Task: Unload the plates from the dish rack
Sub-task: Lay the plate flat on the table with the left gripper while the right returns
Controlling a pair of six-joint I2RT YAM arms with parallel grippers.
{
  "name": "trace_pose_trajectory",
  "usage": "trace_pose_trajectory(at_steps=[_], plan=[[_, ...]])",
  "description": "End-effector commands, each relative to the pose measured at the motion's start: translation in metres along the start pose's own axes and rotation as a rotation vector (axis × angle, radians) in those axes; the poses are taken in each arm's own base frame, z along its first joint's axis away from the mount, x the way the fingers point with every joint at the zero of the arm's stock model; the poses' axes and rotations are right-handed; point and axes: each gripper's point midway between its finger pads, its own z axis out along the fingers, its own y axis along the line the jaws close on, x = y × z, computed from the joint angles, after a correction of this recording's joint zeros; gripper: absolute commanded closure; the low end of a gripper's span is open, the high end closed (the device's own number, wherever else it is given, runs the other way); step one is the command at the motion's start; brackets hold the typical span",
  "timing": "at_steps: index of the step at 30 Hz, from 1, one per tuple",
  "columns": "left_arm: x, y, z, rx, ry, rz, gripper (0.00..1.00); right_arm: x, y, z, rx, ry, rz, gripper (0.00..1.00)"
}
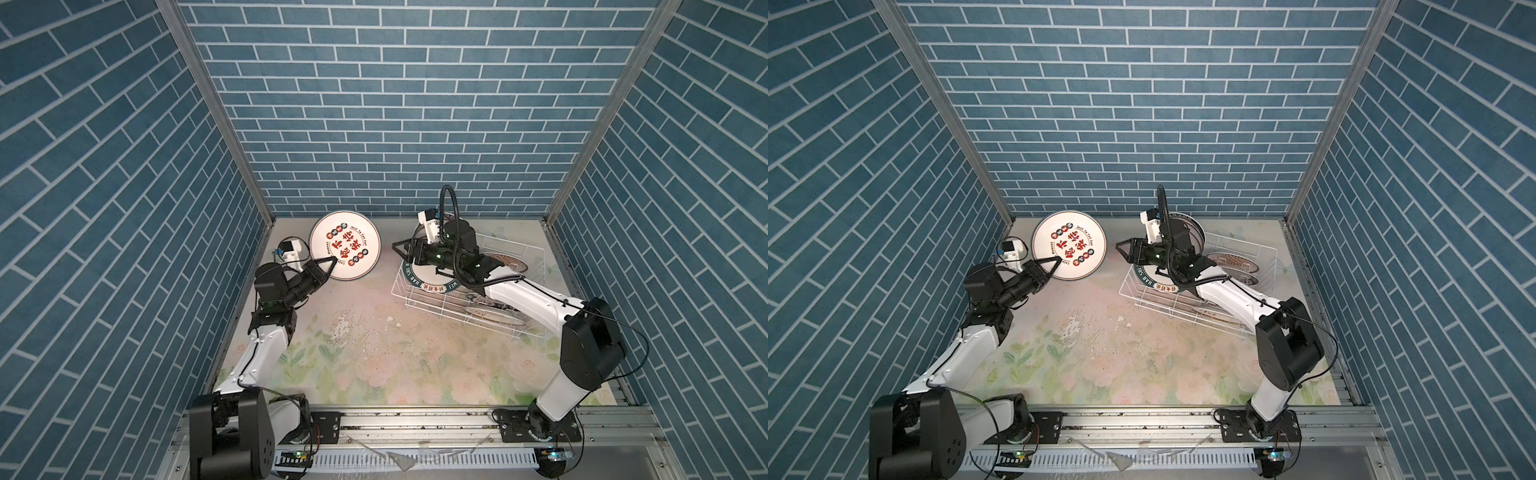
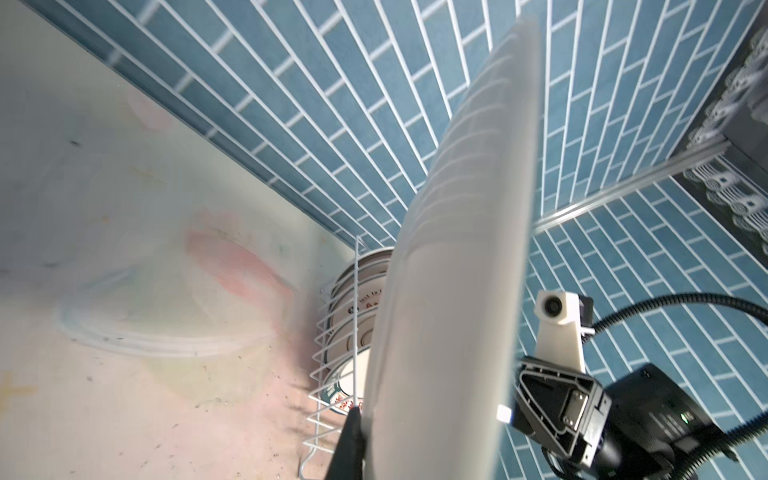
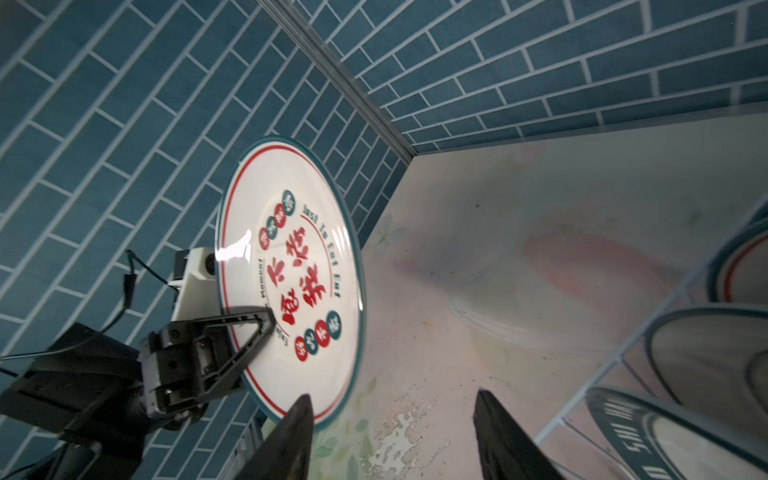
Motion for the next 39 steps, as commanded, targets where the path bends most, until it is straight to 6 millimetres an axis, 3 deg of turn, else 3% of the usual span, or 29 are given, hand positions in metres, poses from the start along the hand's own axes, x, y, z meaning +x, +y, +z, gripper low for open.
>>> trace_pose_trajectory(at_steps=[1, 6, 14, 19, 26, 33, 39], plan=[[-0.031, 0.006, -0.012, -0.094, -0.090, 0.028, 1.00, -0.011, -0.004, -0.034, 0.154, 0.012, -0.161, 0.37], [-0.053, 0.058, -0.008, -0.271, -0.145, -0.006, 1.00, -0.006, -0.007, -0.084, 0.271, 0.037, -0.303, 0.36], [-0.065, 0.142, 0.039, -0.350, -0.094, -0.110, 1.00, 0.024, -0.048, -0.169, 0.556, 0.078, -0.452, 0.36], [-0.065, 0.175, 0.063, -0.345, -0.064, -0.172, 1.00, 0.050, -0.060, -0.196, 0.598, 0.089, -0.434, 0.36], [-0.052, 0.198, 0.075, -0.360, -0.018, -0.247, 0.98, 0.063, -0.076, -0.213, 0.662, 0.103, -0.434, 0.35], [-0.041, 0.210, 0.067, -0.450, 0.036, -0.254, 0.83, 0.065, -0.084, -0.214, 0.698, 0.103, -0.444, 0.34], [-0.035, 0.216, 0.063, -0.503, 0.082, -0.245, 0.80, 0.064, -0.083, -0.209, 0.683, 0.110, -0.492, 0.34]])
